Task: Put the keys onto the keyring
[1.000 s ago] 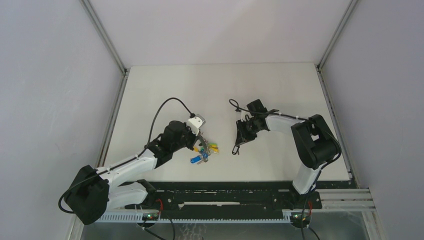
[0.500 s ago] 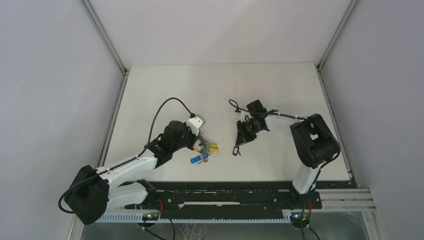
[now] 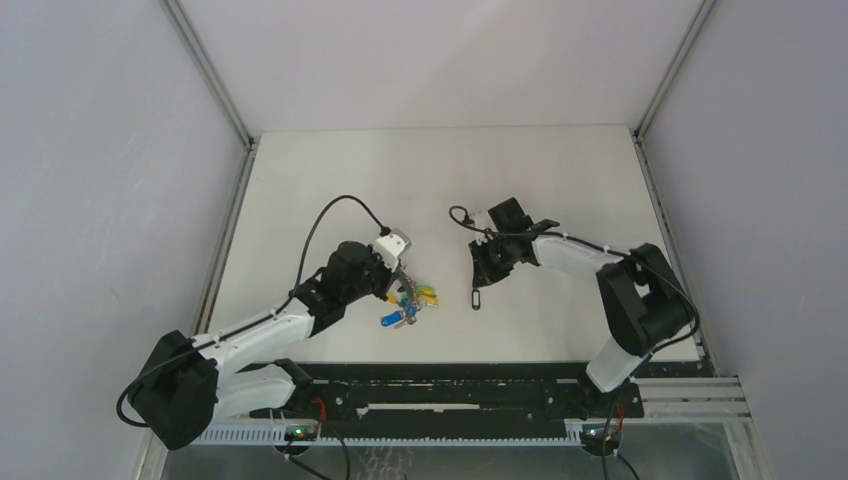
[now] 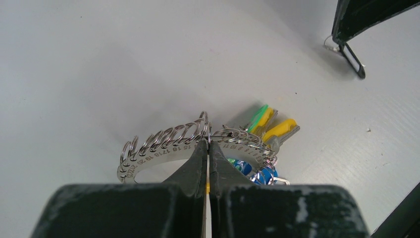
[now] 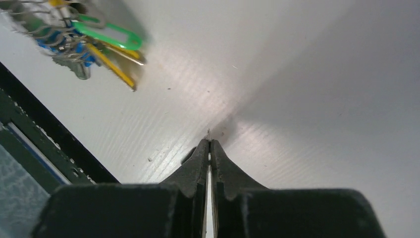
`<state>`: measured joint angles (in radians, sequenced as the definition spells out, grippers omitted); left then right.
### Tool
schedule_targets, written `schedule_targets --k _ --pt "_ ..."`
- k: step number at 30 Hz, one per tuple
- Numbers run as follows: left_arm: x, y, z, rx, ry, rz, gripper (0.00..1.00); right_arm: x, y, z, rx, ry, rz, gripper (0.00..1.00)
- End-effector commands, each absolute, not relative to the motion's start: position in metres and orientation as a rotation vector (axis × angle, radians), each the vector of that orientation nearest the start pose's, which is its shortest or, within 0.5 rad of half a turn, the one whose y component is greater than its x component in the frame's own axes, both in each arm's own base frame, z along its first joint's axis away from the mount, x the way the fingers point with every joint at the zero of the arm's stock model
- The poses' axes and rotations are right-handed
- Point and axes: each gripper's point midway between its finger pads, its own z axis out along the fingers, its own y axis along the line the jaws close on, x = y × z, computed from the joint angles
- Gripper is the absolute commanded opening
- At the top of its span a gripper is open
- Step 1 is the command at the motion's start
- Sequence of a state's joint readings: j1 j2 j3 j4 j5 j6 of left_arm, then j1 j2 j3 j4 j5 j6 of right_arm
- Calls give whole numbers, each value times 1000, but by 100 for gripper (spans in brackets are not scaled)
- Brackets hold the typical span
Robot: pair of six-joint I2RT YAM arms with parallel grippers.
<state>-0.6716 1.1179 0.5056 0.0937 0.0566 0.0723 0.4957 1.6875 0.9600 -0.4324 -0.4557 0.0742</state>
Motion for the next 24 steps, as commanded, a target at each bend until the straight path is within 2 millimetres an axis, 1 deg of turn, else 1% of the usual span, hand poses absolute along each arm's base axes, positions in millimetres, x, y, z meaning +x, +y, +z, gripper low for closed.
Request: schedule_targets --k 1,3,8,10,13,16,20,24 --pt "260 -225 124 822 1844 -464 0 262 231 74 -917 2431 667 0" --pt "257 -228 127 839 1819 -480 0 261 233 84 -971 2359 642 0" --pt "246 -236 137 906 1730 -516 0 255 239 114 -1085 2116 578 0" --pt "240 -241 139 938 1692 -535 0 254 243 129 -1122 1982 564 0" --pt "232 -245 144 978 1635 -559 0 245 249 151 -1170 1772 567 0" --pt "225 -250 149 1018 1574 -584 0 238 253 168 -1177 1628 577 0" --pt "215 -256 153 1072 1508 -617 0 234 258 178 -1204 1528 592 0" --pt "207 -259 155 1132 1448 -631 0 226 268 185 -1255 1399 638 0"
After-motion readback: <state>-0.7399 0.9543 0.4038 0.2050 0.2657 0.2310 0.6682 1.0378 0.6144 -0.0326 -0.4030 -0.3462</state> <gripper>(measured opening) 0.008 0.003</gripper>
